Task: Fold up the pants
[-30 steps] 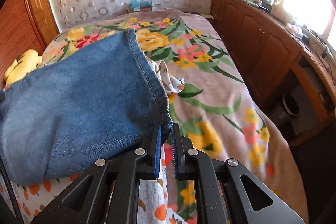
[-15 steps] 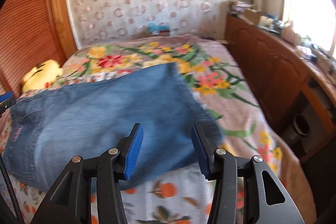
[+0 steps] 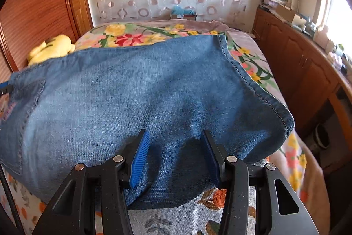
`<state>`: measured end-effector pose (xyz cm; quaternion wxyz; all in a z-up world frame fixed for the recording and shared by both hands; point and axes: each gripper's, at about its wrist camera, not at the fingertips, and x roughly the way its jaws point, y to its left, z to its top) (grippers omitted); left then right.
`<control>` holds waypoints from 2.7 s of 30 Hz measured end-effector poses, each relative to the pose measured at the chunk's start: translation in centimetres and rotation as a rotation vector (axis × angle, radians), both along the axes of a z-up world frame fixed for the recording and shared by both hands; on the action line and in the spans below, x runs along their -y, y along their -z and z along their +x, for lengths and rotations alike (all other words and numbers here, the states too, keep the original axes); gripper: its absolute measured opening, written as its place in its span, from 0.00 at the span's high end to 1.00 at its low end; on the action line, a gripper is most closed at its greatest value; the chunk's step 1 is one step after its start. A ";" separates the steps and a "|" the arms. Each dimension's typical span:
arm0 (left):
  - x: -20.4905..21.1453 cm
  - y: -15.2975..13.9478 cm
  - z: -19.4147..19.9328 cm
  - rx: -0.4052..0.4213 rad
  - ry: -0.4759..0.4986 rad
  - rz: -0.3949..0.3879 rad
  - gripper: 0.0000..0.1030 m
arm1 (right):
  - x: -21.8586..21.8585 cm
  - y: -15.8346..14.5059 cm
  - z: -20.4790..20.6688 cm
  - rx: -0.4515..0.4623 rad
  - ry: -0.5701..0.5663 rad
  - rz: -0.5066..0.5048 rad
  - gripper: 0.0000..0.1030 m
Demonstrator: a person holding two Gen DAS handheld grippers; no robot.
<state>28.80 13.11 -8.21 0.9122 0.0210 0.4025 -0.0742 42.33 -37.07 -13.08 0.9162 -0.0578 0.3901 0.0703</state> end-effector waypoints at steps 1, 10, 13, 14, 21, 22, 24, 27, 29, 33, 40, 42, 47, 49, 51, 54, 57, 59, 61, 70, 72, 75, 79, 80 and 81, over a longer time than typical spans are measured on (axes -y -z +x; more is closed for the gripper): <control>0.2 0.1 0.0 -0.003 0.007 -0.010 0.50 | -0.1 -0.2 0.0 0.003 0.000 -0.001 0.52; 0.8 -0.9 -0.4 0.015 0.015 -0.053 0.92 | -1.6 -2.2 -0.5 -0.004 0.008 0.010 0.49; 0.5 -1.8 -0.8 0.062 -0.002 -0.059 0.96 | -1.7 -2.3 -0.7 -0.004 0.009 0.011 0.48; 0.2 -2.4 -1.1 0.089 -0.016 -0.061 0.96 | -1.7 -2.3 -0.7 -0.005 0.009 0.013 0.48; -0.6 -2.8 -0.6 0.115 -0.089 -0.032 0.95 | -1.8 -2.4 -1.0 -0.007 0.010 0.011 0.48; -0.4 -2.7 -0.7 0.114 -0.089 -0.022 0.95 | -1.8 -2.4 -1.0 -0.007 0.010 0.013 0.48; 0.0 -2.7 -1.0 0.118 -0.087 -0.004 0.94 | -1.8 -2.4 -1.0 -0.006 0.012 0.010 0.47; 0.3 -3.2 -1.6 0.129 -0.091 0.013 0.88 | -1.9 -2.4 -0.9 -0.007 0.012 0.008 0.47; 0.7 -3.7 -2.2 0.143 -0.082 0.027 0.82 | -1.8 -2.4 -0.8 -0.007 0.013 0.009 0.47; 1.8 -4.8 -3.1 0.177 -0.046 0.030 0.63 | -1.8 -2.4 -0.8 -0.006 0.013 0.007 0.47; 5.6 -5.3 -3.9 0.187 0.049 0.003 0.24 | -1.8 -2.4 -0.7 -0.006 0.013 0.007 0.46; 7.0 -4.7 -3.9 0.174 0.080 -0.009 0.24 | -1.8 -2.4 -0.7 -0.006 0.013 0.007 0.46; 9.8 -2.8 -3.3 0.118 0.136 -0.040 0.24 | -1.8 -2.4 -0.7 -0.006 0.013 0.006 0.46; 10.6 -1.9 -2.9 0.093 0.153 -0.045 0.24 | -1.8 -2.3 -0.7 -0.007 0.013 0.007 0.46; 11.1 -0.9 -2.6 0.063 0.161 -0.043 0.24 | -1.8 -2.3 -0.7 -0.007 0.013 0.007 0.46; 11.7 0.3 -2.4 0.039 0.170 -0.027 0.24 | -1.8 -2.3 -0.7 -0.007 0.013 0.008 0.46; 12.0 0.7 -2.6 0.042 0.170 -0.014 0.24 | -1.8 -2.3 -0.7 -0.008 0.013 0.008 0.45; 12.2 0.8 -2.7 0.049 0.170 -0.006 0.23 | -1.8 -2.4 -0.7 -0.008 0.013 0.013 0.45; 12.3 0.9 -2.8 0.049 0.169 0.003 0.24 | -1.6 -2.6 -1.2 0.013 0.024 0.015 0.45; 12.3 1.0 -3.1 0.064 0.162 0.003 0.24 | 3.0 -4.9 -4.8 0.042 0.155 0.042 0.45; 12.2 0.8 -3.5 0.077 0.161 -0.002 0.24 | 4.3 -5.0 -5.0 0.036 0.197 0.054 0.45; 11.9 0.7 -3.8 0.086 0.156 -0.014 0.24 | 5.6 -5.0 -5.0 0.016 0.230 0.119 0.45; 11.4 0.6 -3.7 0.097 0.148 -0.024 0.24 | 5.9 -4.6 -3.9 -0.014 0.241 0.185 0.46; 11.4 0.5 -3.8 0.101 0.146 -0.027 0.24 | 5.9 -4.3 -3.5 -0.027 0.243 0.198 0.46; 11.3 0.5 -3.8 0.105 0.143 -0.030 0.24 | 6.1 -4.2 -3.0 -0.040 0.249 0.201 0.46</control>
